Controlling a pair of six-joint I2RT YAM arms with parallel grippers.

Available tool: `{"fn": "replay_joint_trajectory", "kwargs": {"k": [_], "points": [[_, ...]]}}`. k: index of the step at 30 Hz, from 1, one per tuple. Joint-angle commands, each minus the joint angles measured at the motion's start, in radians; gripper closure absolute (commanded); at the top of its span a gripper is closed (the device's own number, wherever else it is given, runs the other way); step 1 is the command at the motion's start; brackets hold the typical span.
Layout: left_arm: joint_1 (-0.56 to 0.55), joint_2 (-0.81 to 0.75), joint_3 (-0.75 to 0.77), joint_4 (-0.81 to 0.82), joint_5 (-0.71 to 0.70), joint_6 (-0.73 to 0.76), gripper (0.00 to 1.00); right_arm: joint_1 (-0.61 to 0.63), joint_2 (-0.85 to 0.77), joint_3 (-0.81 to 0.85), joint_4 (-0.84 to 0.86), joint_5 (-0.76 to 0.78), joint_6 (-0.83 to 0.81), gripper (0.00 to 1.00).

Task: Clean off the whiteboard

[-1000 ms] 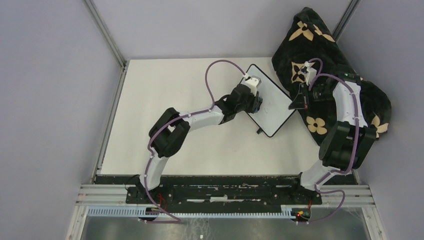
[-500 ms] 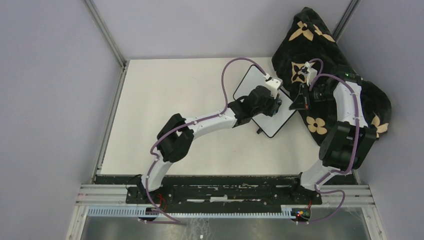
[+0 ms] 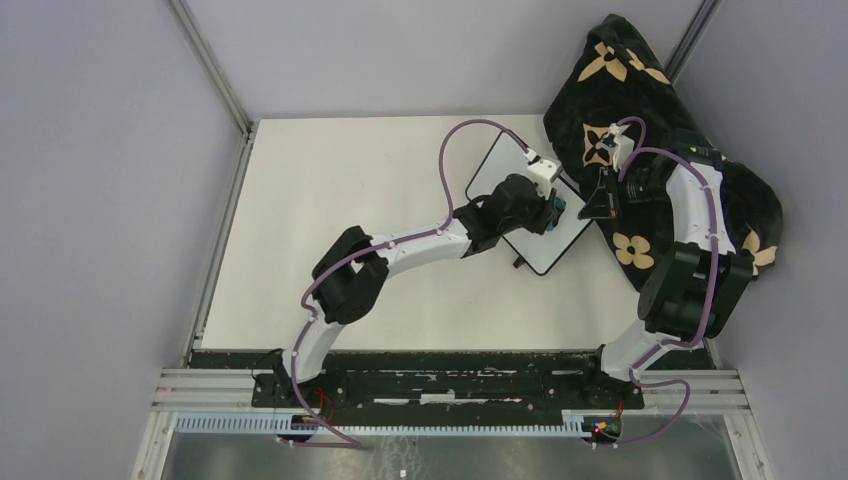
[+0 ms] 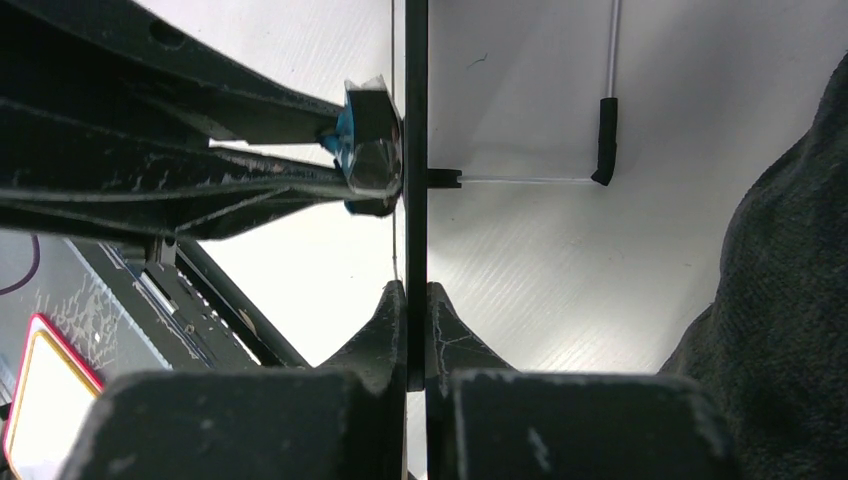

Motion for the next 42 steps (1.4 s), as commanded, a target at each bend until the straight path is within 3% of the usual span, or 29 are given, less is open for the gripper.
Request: {"fn": "replay_joint_trajectory", "kwargs": {"k": [1, 11, 25, 35, 42], "points": [[0.072, -0.027, -0.098, 0.024, -0.034, -0.003, 0.97, 0.017, -0.018, 0.023, -0.058, -0.043, -0.039, 1.00], [0.139, -0.039, -0.144, 0.046, 0.013, -0.033, 0.97, 0.017, -0.015, 0.023, -0.057, -0.046, -0.042, 0.99], [-0.045, -0.058, -0.109, 0.046, -0.007, -0.016, 0.97, 0.016, -0.012, 0.023, -0.062, -0.046, -0.047, 1.00], [-0.063, -0.120, -0.169, 0.078, -0.013, -0.017, 0.97, 0.016, -0.008, 0.025, -0.060, -0.048, -0.043, 0.99], [-0.034, -0.049, -0.122, 0.022, -0.066, 0.022, 0.97, 0.017, -0.014, 0.030, -0.066, -0.049, -0.044, 0.99]]}}
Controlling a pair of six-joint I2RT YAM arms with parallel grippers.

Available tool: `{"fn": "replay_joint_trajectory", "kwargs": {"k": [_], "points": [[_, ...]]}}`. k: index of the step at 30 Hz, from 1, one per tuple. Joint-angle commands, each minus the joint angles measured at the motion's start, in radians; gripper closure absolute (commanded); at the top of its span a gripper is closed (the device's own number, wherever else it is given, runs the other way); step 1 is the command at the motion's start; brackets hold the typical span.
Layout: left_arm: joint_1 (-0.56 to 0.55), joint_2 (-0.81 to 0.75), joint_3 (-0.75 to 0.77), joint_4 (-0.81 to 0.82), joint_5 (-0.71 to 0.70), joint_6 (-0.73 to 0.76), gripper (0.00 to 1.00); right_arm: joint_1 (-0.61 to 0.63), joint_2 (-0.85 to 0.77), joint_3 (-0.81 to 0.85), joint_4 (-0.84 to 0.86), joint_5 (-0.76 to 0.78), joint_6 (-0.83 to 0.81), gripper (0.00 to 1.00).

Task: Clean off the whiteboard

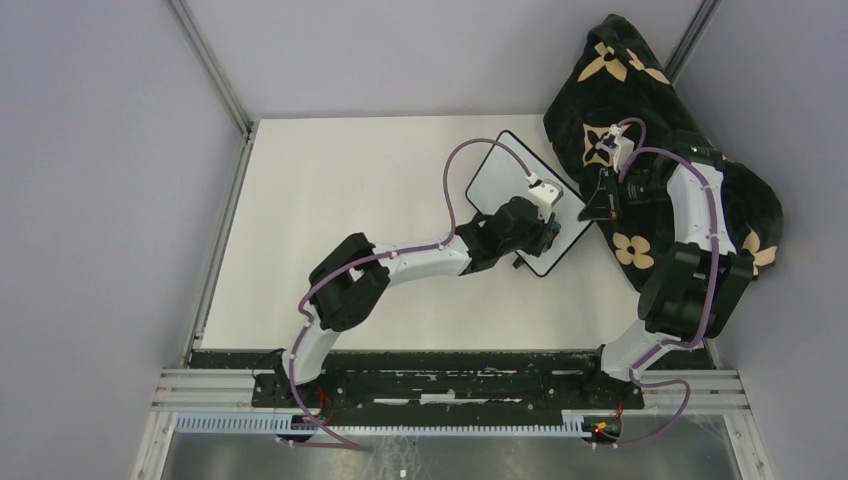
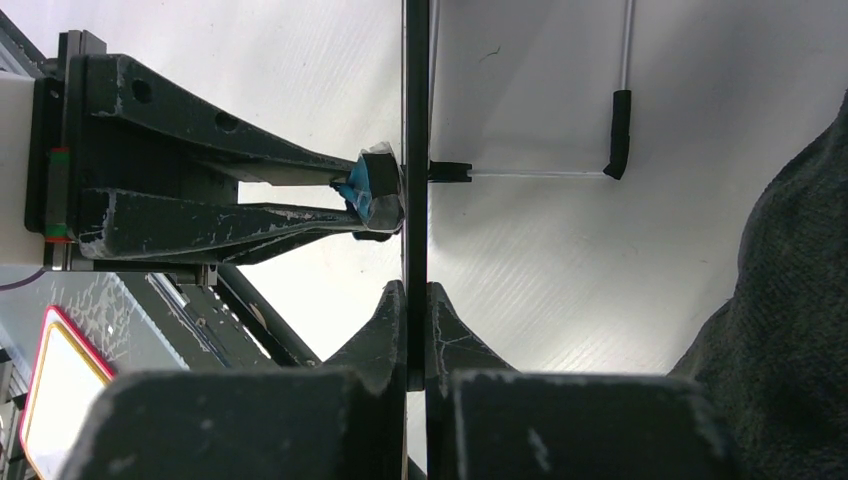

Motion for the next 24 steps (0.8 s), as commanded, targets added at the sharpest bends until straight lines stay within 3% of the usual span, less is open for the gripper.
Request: {"fn": "replay_joint_trajectory", "kwargs": {"k": [1, 18, 24], "points": [[0.033, 0.011, 0.039, -0.013, -0.008, 0.023, 0.97, 0.020, -0.014, 0.028, -0.038, -0.037, -0.033, 1.00], [0.244, 0.053, 0.051, -0.069, 0.036, 0.029, 0.97, 0.021, -0.013, 0.030, -0.042, -0.038, -0.039, 0.99], [0.241, 0.053, 0.041, -0.053, 0.085, -0.007, 0.97, 0.021, -0.006, 0.032, -0.042, -0.039, -0.035, 0.99]]}}
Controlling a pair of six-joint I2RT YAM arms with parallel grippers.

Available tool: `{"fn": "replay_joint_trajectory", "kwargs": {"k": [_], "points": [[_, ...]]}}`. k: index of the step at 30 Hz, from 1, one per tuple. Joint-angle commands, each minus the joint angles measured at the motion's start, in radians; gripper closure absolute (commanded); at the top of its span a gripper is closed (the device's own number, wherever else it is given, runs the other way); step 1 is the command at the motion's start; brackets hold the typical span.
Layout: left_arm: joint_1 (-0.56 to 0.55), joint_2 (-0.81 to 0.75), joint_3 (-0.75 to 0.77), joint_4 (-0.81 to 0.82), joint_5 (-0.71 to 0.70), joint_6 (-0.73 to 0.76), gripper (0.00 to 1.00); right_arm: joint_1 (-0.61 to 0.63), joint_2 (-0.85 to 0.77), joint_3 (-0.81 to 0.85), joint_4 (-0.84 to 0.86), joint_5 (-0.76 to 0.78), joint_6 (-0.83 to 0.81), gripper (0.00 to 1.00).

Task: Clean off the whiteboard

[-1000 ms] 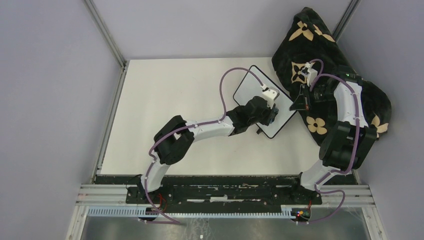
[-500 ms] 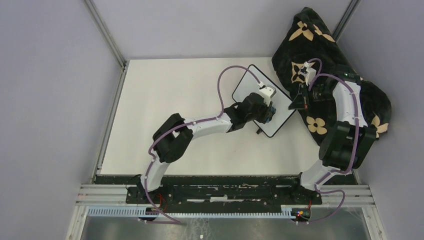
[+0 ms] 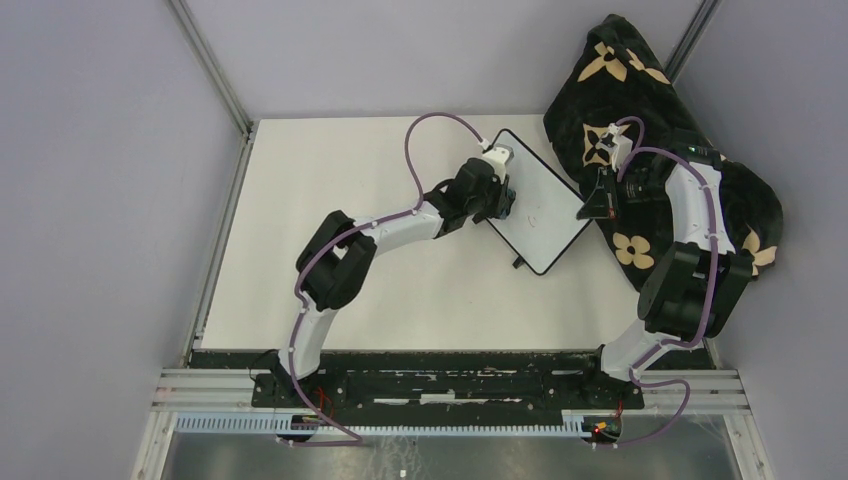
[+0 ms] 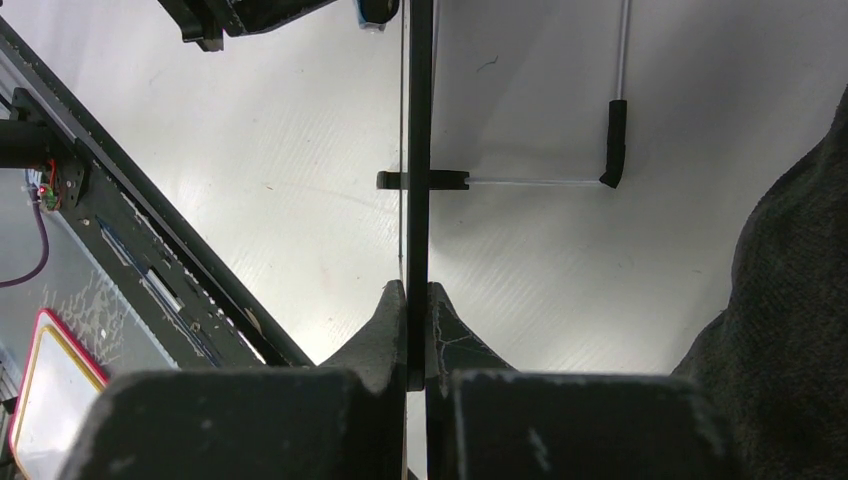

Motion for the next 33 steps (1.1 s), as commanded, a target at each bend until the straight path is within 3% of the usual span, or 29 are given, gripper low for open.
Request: {"fn": "replay_joint_trajectory", "kwargs": {"k": [1, 12, 19, 26, 33], "points": [[-0.014, 0.029, 0.029, 0.019, -0.005, -0.008, 0.97, 0.012, -0.006, 0.032, -0.061, -0.038, -0.041, 0.99], [-0.210, 0.063, 0.134, 0.033, -0.046, 0.006, 0.97, 0.012, -0.009, 0.031, -0.071, -0.043, -0.047, 0.99], [-0.275, 0.042, 0.104, 0.101, -0.022, -0.018, 0.97, 0.013, -0.003, 0.046, -0.099, -0.065, -0.061, 0.99], [-0.298, -0.005, 0.012, 0.155, -0.075, -0.017, 0.97, 0.012, -0.005, 0.049, -0.105, -0.071, -0.063, 0.99], [-0.239, -0.009, -0.070, 0.192, -0.095, -0.012, 0.97, 0.013, -0.015, 0.047, -0.111, -0.070, -0.069, 0.99]]}}
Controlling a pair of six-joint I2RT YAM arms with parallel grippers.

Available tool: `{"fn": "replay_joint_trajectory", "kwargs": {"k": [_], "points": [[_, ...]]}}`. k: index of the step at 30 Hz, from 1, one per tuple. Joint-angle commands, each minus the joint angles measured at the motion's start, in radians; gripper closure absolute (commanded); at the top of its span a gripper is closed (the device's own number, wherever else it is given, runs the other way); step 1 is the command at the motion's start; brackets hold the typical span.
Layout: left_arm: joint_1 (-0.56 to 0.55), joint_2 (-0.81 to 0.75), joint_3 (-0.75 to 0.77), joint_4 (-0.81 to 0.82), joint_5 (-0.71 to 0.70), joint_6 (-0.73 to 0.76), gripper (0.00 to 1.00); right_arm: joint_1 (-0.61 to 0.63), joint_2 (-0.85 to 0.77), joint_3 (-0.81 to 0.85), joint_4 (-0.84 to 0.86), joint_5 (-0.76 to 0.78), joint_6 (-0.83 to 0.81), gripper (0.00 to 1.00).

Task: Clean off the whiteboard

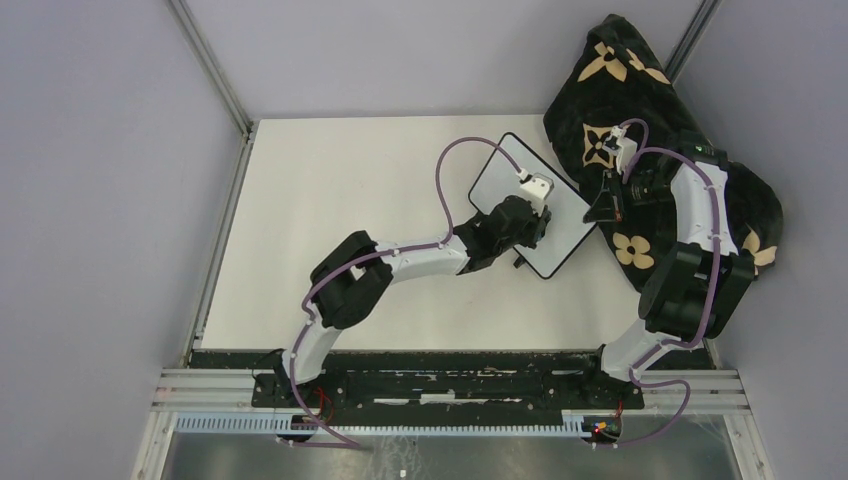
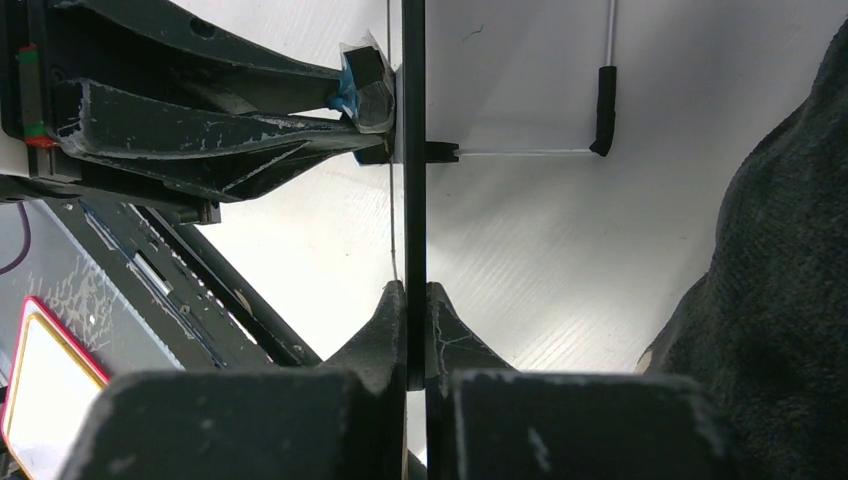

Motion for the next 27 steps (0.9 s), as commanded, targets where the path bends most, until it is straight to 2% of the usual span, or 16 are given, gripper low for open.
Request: {"fn": "replay_joint_trajectory", "kwargs": {"k": [1, 10, 19, 23, 27], "points": [[0.006, -0.014, -0.059, 0.057, 0.081, -0.009, 0.97, 0.037, -0.016, 0.030, -0.057, -0.107, -0.022, 0.99], [0.135, -0.055, -0.157, 0.057, 0.067, 0.017, 0.97, 0.037, -0.009, 0.030, -0.055, -0.108, -0.022, 0.99], [0.215, -0.024, -0.146, 0.025, 0.063, 0.042, 0.97, 0.037, -0.008, 0.028, -0.052, -0.105, -0.022, 1.00], [0.207, -0.026, -0.144, 0.035, 0.113, 0.007, 0.97, 0.036, -0.002, 0.030, -0.051, -0.105, -0.021, 0.99], [0.142, -0.038, -0.139, 0.051, 0.117, -0.005, 0.97, 0.037, -0.001, 0.030, -0.051, -0.105, -0.020, 1.00]]}}
